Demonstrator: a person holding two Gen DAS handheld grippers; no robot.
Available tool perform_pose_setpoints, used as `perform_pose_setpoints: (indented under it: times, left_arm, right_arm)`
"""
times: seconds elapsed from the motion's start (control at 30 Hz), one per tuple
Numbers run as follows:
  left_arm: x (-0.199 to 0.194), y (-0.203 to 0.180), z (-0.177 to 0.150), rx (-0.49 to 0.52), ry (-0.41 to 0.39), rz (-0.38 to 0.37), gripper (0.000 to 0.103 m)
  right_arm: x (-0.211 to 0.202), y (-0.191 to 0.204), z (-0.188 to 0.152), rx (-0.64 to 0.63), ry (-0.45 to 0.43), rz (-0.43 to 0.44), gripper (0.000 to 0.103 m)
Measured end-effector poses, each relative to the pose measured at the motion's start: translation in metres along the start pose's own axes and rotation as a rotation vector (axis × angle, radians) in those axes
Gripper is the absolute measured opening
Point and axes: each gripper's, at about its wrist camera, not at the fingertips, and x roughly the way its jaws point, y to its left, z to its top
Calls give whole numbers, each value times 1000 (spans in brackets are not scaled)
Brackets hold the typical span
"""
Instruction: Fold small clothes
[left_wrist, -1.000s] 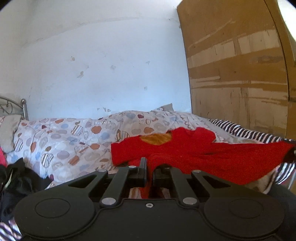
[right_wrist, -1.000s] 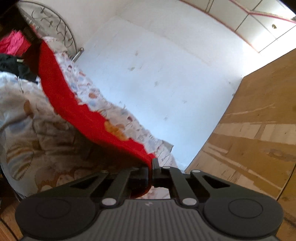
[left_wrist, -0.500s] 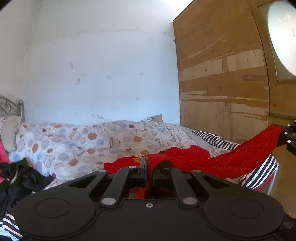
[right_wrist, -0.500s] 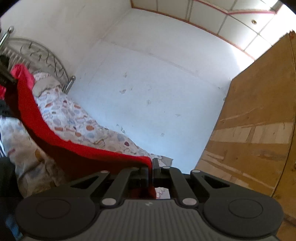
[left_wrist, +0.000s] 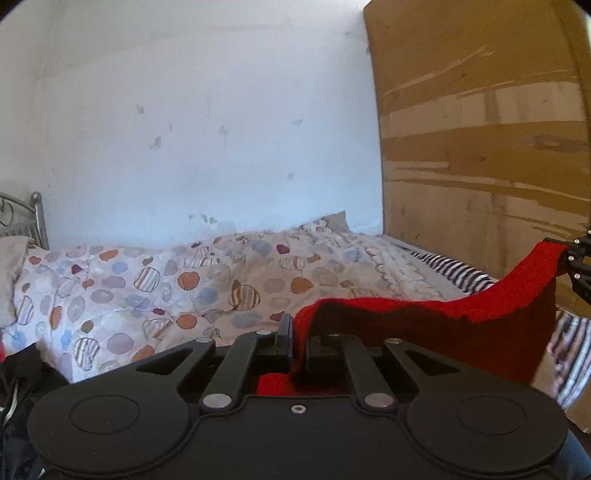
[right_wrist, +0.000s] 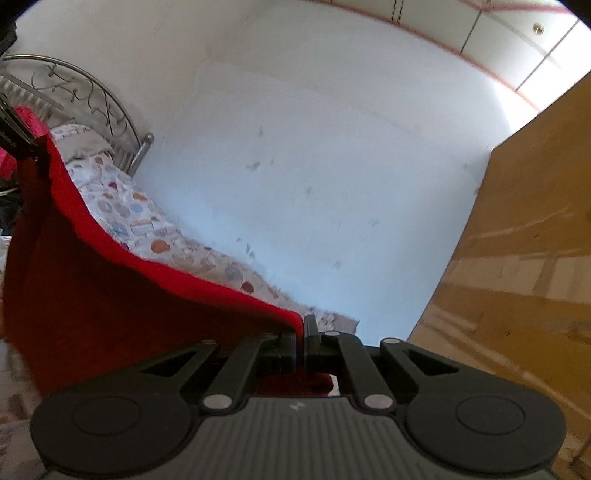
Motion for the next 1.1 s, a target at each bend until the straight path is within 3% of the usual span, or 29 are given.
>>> perform_pose_setpoints:
  times: [0.23,0.47,0.63,0.83,0.97,1.03,1.1]
  left_arm:
    - [125,20,15,-12,123,-1,6]
    - [238,39,-5,-80,269,-9,6]
    - [290,54,-33,-150,358,17,6]
    - [313,71,-57,-252,416,28,8]
    - [310,79,-60,-314,425,34,30]
    - [307,85,-59,-345,434,35,42]
    - [303,92,-59,-385,435,31,66]
  right_arm:
    - [125,-5,-19,14,127,60,4]
    - [225,2,-65,101,301,144,4]
    - [267,16,-93,133,380,172,4]
    - [297,29,-112,141,436,212,8]
    - [299,23,-117,178,436,227,30]
    - [296,15,-117,209,426,233,71]
    - [293,4,-117,251,414,238,89]
